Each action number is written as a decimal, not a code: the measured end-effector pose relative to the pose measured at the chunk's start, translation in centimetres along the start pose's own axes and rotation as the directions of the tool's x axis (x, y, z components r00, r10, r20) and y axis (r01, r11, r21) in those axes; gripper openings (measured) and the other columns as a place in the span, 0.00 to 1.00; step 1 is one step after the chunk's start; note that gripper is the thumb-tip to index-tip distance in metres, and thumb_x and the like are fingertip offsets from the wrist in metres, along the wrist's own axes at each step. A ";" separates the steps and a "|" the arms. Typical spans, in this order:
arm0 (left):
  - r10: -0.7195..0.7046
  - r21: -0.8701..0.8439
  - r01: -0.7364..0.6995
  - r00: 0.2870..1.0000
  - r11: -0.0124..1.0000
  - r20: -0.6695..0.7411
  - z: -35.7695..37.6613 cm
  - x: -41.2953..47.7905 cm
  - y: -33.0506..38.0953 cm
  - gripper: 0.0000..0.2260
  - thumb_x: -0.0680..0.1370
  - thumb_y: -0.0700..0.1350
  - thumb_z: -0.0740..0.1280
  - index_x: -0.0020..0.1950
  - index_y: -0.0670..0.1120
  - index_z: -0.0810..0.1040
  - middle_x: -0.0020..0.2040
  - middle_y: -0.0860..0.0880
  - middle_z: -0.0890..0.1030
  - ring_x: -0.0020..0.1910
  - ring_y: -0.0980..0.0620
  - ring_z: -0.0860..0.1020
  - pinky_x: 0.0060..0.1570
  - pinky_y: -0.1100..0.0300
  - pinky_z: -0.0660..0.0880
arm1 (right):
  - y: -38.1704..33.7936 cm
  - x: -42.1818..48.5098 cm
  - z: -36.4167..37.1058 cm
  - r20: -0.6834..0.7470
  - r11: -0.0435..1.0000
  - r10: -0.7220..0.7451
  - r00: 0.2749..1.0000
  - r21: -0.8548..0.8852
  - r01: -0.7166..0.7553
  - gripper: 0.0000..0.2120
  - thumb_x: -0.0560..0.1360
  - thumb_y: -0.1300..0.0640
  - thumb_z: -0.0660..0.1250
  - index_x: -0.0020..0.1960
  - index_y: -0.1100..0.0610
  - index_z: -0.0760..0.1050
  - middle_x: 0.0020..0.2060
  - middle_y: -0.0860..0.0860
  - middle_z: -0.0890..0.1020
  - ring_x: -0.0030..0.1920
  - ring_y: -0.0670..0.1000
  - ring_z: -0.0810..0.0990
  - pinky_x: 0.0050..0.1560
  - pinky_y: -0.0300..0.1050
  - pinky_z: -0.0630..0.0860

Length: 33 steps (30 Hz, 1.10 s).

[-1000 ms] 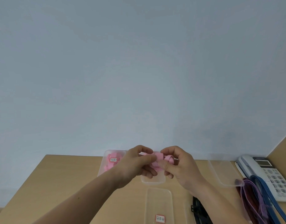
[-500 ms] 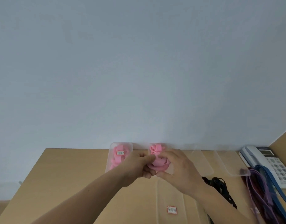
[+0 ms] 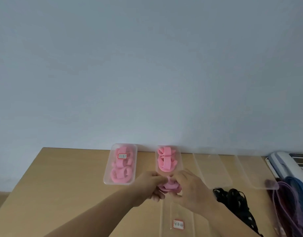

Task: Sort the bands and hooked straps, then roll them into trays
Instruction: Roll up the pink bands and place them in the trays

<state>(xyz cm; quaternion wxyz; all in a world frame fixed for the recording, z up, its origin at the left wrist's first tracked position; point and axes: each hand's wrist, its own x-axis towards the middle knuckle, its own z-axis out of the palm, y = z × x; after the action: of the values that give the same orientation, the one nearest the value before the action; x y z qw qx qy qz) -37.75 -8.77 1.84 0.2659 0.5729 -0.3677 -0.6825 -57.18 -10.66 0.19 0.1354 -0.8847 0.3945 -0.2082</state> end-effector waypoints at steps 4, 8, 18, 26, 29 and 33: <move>0.010 0.095 0.015 0.967 0.995 -0.256 0.4 2.7 -0.9 0.06 0.76 0.43 0.64 0.49 0.42 0.77 0.43 0.46 0.83 0.30 0.51 0.78 0.30 0.60 0.71 | 3.4 0.9 2.2 0.007 0.996 0.010 1.000 0.089 -0.010 0.14 0.61 0.60 0.80 0.43 0.56 0.79 0.39 0.45 0.81 0.39 0.46 0.77 0.37 0.35 0.74; 0.098 0.278 0.042 0.877 0.960 -0.471 -0.2 5.0 -1.4 0.10 0.78 0.45 0.65 0.58 0.47 0.74 0.45 0.51 0.78 0.36 0.51 0.79 0.34 0.60 0.73 | 5.7 2.7 3.8 0.001 0.998 0.007 1.000 0.064 -0.007 0.12 0.62 0.58 0.80 0.40 0.57 0.78 0.36 0.47 0.80 0.36 0.50 0.78 0.33 0.38 0.74; 0.233 0.600 0.093 0.866 0.795 -0.442 0.1 7.4 -3.3 0.19 0.78 0.49 0.66 0.68 0.51 0.68 0.55 0.56 0.75 0.42 0.55 0.75 0.40 0.62 0.70 | 7.0 4.9 5.3 0.310 0.994 0.080 0.947 -0.089 -0.055 0.15 0.78 0.46 0.62 0.52 0.57 0.79 0.55 0.51 0.78 0.56 0.53 0.77 0.46 0.46 0.75; 0.634 0.980 -0.076 0.771 0.186 -0.060 0.2 6.9 -3.2 0.12 0.75 0.48 0.67 0.57 0.53 0.81 0.65 0.51 0.76 0.66 0.46 0.72 0.61 0.52 0.72 | 6.0 4.8 4.4 0.206 0.951 0.037 0.978 -0.308 0.029 0.21 0.72 0.40 0.55 0.38 0.49 0.83 0.39 0.49 0.81 0.47 0.55 0.80 0.43 0.51 0.78; 0.560 0.991 -0.119 0.818 -0.063 0.134 0.1 7.0 -3.4 0.14 0.79 0.50 0.59 0.50 0.48 0.84 0.66 0.49 0.77 0.72 0.42 0.68 0.68 0.46 0.66 | 6.2 4.4 4.2 0.317 0.938 0.154 0.936 -0.345 -0.038 0.25 0.75 0.36 0.50 0.50 0.45 0.82 0.50 0.47 0.79 0.55 0.55 0.75 0.53 0.51 0.71; 0.356 0.991 -0.129 0.925 -0.027 0.130 -0.3 7.3 -3.5 0.25 0.82 0.53 0.46 0.60 0.48 0.81 0.72 0.51 0.72 0.79 0.45 0.51 0.74 0.40 0.48 | 6.4 3.3 4.3 0.294 0.933 0.159 0.942 -0.356 -0.046 0.24 0.81 0.41 0.47 0.52 0.46 0.81 0.54 0.44 0.79 0.57 0.53 0.73 0.53 0.50 0.67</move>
<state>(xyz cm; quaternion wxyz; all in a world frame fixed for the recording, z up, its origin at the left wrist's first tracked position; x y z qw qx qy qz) -38.76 -12.46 -5.30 -0.0645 0.5729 -0.8076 -0.1238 -57.29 -17.02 -5.30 0.0512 -0.8945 0.4439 0.0170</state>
